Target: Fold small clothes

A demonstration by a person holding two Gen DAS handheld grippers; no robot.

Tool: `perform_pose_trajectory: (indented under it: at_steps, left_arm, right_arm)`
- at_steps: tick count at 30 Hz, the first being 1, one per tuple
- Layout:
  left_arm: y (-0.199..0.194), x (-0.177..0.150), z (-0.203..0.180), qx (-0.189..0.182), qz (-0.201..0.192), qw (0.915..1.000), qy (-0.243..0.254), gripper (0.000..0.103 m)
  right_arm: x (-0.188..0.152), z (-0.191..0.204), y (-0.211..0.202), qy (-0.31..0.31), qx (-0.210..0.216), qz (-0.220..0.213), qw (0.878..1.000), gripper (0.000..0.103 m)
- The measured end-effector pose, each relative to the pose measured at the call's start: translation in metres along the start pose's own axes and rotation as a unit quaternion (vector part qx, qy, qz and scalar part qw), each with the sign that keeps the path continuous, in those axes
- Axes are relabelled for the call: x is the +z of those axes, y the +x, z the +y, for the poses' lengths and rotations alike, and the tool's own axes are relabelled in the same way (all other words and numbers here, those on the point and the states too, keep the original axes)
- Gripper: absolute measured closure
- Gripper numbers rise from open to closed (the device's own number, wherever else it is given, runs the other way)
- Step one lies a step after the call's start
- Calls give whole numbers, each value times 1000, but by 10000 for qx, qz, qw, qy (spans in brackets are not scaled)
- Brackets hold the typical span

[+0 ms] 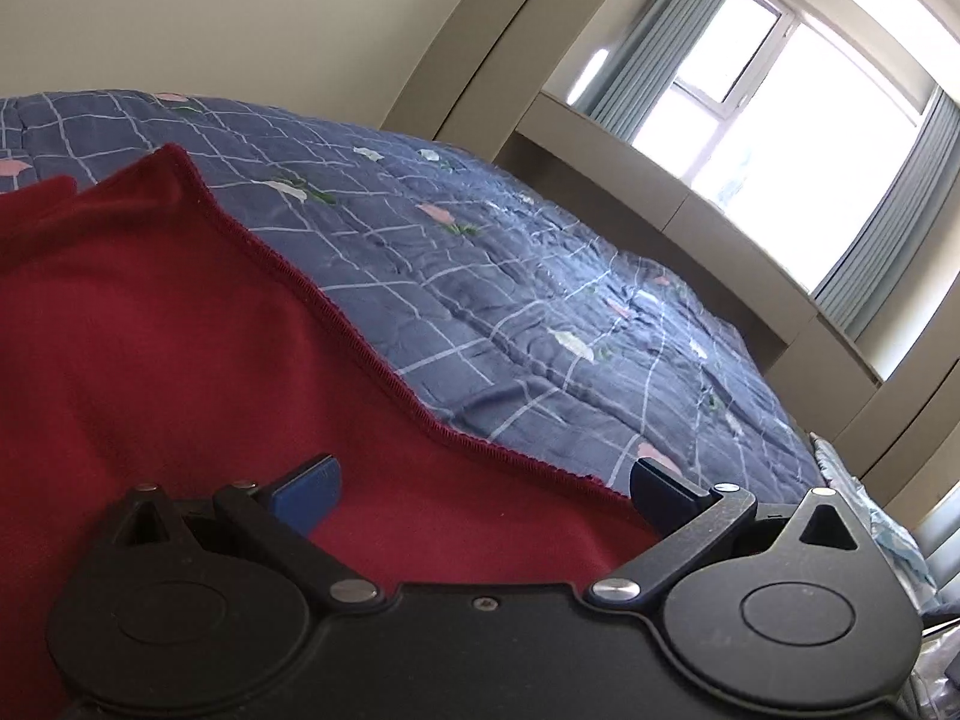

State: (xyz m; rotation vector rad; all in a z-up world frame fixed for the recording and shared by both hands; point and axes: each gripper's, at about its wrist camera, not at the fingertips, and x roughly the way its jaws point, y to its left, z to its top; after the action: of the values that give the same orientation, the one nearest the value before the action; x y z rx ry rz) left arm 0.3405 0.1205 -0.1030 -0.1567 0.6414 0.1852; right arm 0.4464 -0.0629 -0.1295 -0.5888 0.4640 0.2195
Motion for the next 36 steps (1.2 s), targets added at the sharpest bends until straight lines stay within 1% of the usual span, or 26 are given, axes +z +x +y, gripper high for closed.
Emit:
perform_pose_trajectory:
  at_steps: [3,8,13,16,19,22,25,28,32,34,36]
  left_arm:
    - [0,0,0,-1,-1,10000,-1,0]
    - [0,0,0,0,-2,10000,1,0]
    - [0,0,0,-2,-3,10000,1,0]
    - [0,0,0,-2,-3,10000,0,0]
    - [0,0,0,-2,-4,10000,2,0]
    - [0,0,0,0,-5,10000,5,0]
    - [0,0,0,-5,-5,10000,3,0]
    - [0,0,0,-8,-6,10000,2,0]
    - [0,-1,0,-7,-9,10000,3,0]
    - [0,-1,0,-8,-9,10000,5,0]
    - [0,0,0,-8,-10,10000,6,0]
  right_arm:
    - [-1,0,0,16,-11,-22,10000,1]
    - [-2,5,-4,-110,-147,-111,9998,1]
    - [2,1,-8,-95,-109,-44,9999,1]
    - [3,1,-32,-88,-195,-147,9997,1]
    - [-1,6,-64,-111,28,-259,9996,1]
    - [-11,15,-90,-126,135,-125,9998,1]
    - [-18,18,-110,66,99,6,9999,1]
    - [-23,15,-123,387,102,176,9990,1]
    - [-41,18,-123,597,386,372,9968,1]
    - [-52,17,-121,866,469,252,9948,1]
    - [-53,9,-118,1116,659,331,9910,1]
